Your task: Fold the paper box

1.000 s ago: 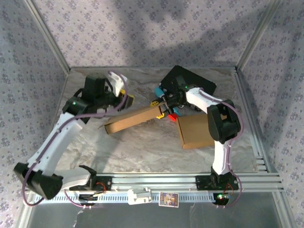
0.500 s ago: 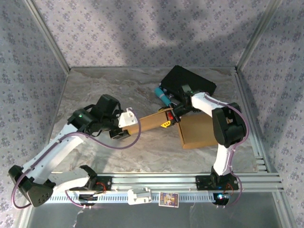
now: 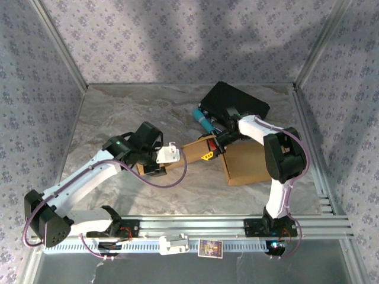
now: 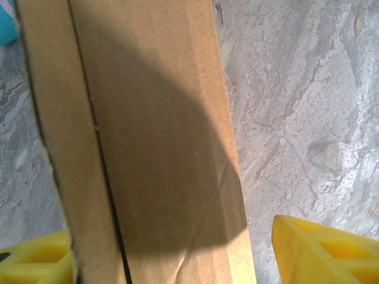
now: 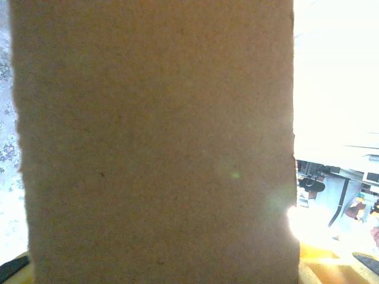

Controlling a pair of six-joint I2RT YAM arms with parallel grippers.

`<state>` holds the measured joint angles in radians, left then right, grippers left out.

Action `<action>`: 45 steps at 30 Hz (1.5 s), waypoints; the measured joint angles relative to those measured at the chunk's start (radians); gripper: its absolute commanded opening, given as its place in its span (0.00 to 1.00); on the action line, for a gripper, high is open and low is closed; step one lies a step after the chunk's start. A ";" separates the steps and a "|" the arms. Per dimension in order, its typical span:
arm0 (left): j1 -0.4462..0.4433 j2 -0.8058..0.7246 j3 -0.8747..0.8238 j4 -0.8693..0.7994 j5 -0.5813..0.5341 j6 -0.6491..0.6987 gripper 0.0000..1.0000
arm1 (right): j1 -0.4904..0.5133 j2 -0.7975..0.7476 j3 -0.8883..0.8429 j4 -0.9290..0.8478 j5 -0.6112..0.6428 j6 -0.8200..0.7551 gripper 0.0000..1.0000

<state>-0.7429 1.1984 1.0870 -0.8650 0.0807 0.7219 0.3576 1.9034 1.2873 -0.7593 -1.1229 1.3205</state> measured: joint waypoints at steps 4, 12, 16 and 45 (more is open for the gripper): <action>0.000 0.011 -0.034 0.034 -0.024 0.004 0.64 | 0.003 0.000 -0.001 0.008 0.000 0.011 0.44; 0.000 0.027 -0.047 0.061 -0.075 0.011 0.47 | 0.007 0.006 0.010 0.002 0.008 0.030 0.56; 0.000 0.028 -0.048 0.064 -0.079 0.011 0.44 | 0.009 0.009 0.024 -0.010 0.045 0.034 0.66; 0.100 0.165 0.094 -0.074 0.028 -0.024 0.48 | 0.116 -0.615 -0.031 -0.016 0.815 0.041 0.62</action>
<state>-0.6430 1.3636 1.1812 -0.9386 0.1089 0.6983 0.4740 1.2881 1.2564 -0.7753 -0.3080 1.3617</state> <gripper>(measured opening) 0.467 0.628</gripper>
